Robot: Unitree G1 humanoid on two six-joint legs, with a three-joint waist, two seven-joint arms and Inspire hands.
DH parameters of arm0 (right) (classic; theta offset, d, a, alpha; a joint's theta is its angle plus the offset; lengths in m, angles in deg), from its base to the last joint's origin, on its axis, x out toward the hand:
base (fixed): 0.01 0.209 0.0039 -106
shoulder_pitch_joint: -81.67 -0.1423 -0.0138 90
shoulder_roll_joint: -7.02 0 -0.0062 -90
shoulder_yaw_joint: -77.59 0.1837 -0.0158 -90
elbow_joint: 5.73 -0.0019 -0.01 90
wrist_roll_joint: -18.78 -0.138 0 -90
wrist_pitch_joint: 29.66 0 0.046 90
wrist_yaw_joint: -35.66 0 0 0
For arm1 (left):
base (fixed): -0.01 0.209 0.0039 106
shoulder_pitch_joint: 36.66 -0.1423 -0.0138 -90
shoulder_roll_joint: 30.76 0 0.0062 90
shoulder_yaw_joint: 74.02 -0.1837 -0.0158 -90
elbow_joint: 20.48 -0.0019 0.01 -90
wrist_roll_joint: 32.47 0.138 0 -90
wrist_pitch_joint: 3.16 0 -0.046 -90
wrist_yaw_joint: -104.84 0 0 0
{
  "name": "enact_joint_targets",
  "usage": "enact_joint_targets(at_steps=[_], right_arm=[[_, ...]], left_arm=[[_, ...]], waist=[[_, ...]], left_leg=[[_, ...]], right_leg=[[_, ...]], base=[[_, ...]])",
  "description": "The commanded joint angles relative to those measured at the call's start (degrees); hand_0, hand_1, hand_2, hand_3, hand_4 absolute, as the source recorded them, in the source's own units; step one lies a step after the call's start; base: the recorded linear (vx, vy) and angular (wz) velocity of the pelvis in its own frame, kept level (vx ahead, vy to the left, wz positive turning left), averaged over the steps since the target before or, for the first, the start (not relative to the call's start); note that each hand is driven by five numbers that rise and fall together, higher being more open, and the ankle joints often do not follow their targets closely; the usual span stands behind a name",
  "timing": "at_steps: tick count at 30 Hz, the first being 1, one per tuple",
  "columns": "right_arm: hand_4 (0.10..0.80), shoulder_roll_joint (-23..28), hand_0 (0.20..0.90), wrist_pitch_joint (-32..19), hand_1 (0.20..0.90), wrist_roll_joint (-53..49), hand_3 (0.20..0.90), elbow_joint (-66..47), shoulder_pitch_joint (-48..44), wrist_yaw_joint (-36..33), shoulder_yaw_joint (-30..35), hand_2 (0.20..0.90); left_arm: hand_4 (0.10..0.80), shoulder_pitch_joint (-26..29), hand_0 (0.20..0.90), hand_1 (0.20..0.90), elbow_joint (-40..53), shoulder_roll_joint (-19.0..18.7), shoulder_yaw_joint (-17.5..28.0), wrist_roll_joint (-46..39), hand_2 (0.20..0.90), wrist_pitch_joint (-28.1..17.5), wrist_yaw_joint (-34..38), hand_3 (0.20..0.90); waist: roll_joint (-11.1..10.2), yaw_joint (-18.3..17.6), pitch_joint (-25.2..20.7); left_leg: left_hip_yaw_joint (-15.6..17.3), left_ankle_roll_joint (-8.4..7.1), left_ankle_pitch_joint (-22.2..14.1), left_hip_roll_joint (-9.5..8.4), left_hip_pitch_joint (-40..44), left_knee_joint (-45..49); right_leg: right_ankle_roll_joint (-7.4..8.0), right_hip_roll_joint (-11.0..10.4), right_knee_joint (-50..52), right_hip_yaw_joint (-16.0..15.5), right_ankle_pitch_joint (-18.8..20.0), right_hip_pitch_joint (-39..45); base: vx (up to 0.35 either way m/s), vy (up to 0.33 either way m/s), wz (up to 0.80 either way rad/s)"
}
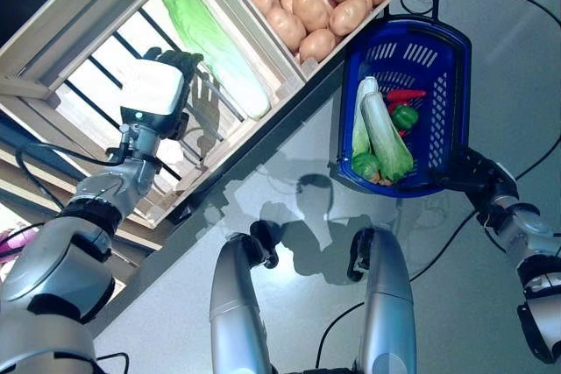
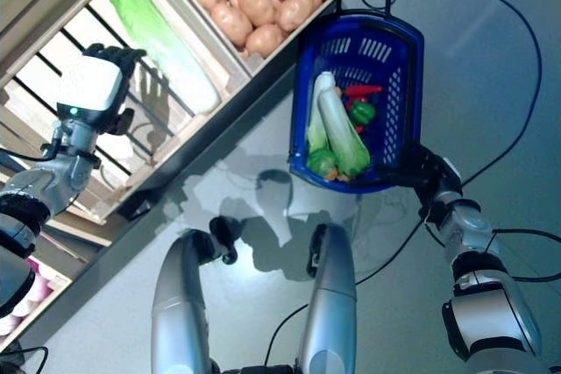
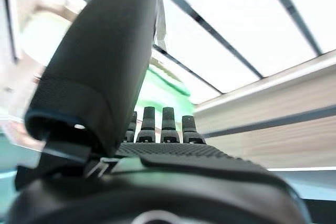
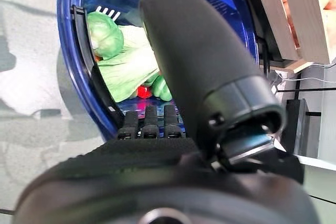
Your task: Put vegetables into the basket
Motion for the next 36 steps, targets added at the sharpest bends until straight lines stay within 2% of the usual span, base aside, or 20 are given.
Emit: enact_joint_targets(at_steps=[1,10,17,29,32,33,36], right_arm=[[0.8,6.59,0.9,-3.82,0.9,-3.29,0.9,-0.8,-1.63,1.9,1.48,0.9],[0.8,5.96,0.9,-3.7,0.9,-4.82,0.9,-1.91,-0.04,1.83,2.92,0.9],[0.8,5.65,0.9,-3.52,0.9,-4.92,0.9,-1.84,-0.59,2.0,2.31,0.9],[0.8,7.05,0.9,-1.63,0.9,-4.91,0.9,-3.71,-1.72,1.55,1.07,0.9],[0.8,7.13,0.9,-1.01,0.9,-4.97,0.9,-3.44,-2.18,1.66,0.79,0.9],[0.8,7.31,0.9,-0.69,0.9,-5.12,0.9,-3.26,-2.91,1.75,0.47,0.9],[0.8,7.67,0.9,-0.75,0.9,-5.43,0.9,-3.03,-3.42,2.12,0.13,0.9]], left_arm=[[0.8,8.75,0.9,0.9,0.53,-7.24,1.5,0.56,0.9,1.17,8.64,0.9],[0.8,7.51,0.9,0.9,2.06,-7.83,2.16,5.2,0.9,-0.41,16.42,0.9],[0.8,7.72,0.9,0.9,2.49,-7.88,0.49,9.83,0.9,-1.39,16.64,0.9],[0.8,11.33,0.9,0.9,3.99,-8.33,-5.69,11.12,0.9,0.14,8.43,0.9],[0.8,13.38,0.9,0.9,4.66,-8.02,-8.32,14.42,0.9,1.21,4.15,0.9],[0.8,14.85,0.9,0.9,5.81,-7.67,-10.93,16.23,0.9,2.41,2.09,0.9],[0.8,17.36,0.9,0.9,7.38,-7.39,-14.05,16.58,0.9,4.53,-2.33,0.9]], waist=[[2.65,-1.37,-0.18],[2.64,-1.28,-0.17],[2.56,-1.06,-0.17],[3.18,-2.06,-0.17],[3.4,-2.48,-0.17],[3.58,-2.79,-0.17],[3.78,-3.01,-0.17]], left_leg=[[0.34,-3.43,-9.97,2.82,6.85,0.83],[0.24,-3.53,-10.12,3.19,5.58,1.36],[-0.13,-3.49,-10.5,3.49,4.15,2.71],[-0.09,-3.28,-11.11,3.82,0.13,5.63],[-0.14,-3.2,-11.43,3.93,-1.45,6.8],[-0.25,-3.11,-11.69,4.03,-2.76,7.74],[-0.35,-2.9,-12.07,4.33,-4.77,9.27]], right_leg=[[-1.14,-0.91,-9.95,-1.34,9.9,2.13],[-1.16,-1.2,-9.57,-1.37,9.85,1.08],[-1.13,-1.54,-8.51,-1.45,9.68,-0.11],[-0.93,-1.7,-5.75,-0.13,9.46,-4.23],[-0.9,-1.79,-4.48,0.37,9.21,-5.92],[-0.8,-1.8,-3.88,0.78,9.24,-7.23],[-0.82,-1.91,-2.64,1.21,9.15,-9.33]], base=[[0.0,0.0,0.0],[0.0,0.0,0.0],[0.0,0.0,0.0],[0.0,0.033,-0.01],[-0.014,0.06,0.0],[-0.016,0.054,0.01],[-0.024,0.044,-0.02]])
